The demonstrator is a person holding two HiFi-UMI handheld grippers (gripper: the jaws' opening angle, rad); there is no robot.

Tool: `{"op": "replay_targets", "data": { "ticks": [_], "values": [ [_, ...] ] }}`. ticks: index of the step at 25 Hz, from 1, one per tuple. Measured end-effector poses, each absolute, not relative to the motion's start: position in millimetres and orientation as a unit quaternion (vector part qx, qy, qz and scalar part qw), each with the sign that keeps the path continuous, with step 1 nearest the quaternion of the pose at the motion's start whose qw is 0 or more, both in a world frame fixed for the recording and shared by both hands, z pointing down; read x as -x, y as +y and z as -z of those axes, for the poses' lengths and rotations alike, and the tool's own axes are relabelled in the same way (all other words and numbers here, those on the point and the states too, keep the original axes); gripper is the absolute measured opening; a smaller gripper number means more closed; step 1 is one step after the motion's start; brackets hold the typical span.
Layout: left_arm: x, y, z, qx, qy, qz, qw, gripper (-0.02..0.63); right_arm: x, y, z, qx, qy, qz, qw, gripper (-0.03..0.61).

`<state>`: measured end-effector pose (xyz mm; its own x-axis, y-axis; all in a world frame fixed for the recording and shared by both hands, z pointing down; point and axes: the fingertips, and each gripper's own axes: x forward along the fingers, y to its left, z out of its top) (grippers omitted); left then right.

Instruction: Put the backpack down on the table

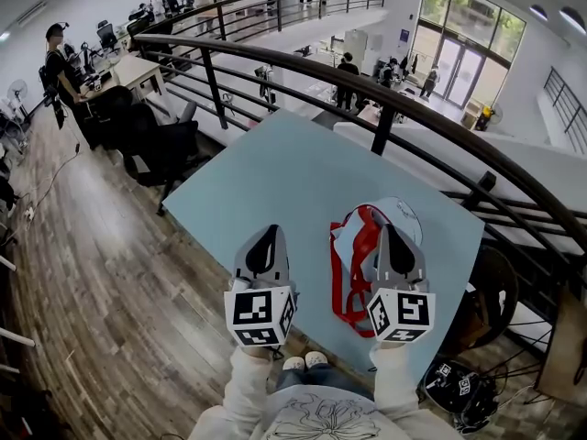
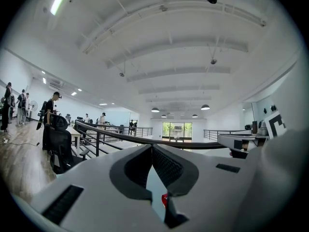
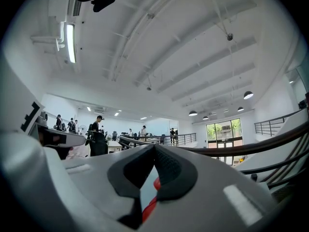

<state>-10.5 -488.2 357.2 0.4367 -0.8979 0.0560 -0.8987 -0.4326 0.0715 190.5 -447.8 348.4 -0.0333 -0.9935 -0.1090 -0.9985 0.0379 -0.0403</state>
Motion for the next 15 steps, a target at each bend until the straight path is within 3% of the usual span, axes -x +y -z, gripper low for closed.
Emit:
{"op": "replay_targets", "data": {
  "ticks": [15],
  "values": [
    [10.9, -488.8, -349.8, -0.846, -0.531, -0.001, 0.041, 0.008, -192.0, -449.6, -344.0, 0.694, 0.717, -0.019, 0.06, 0.011]
  ]
}}
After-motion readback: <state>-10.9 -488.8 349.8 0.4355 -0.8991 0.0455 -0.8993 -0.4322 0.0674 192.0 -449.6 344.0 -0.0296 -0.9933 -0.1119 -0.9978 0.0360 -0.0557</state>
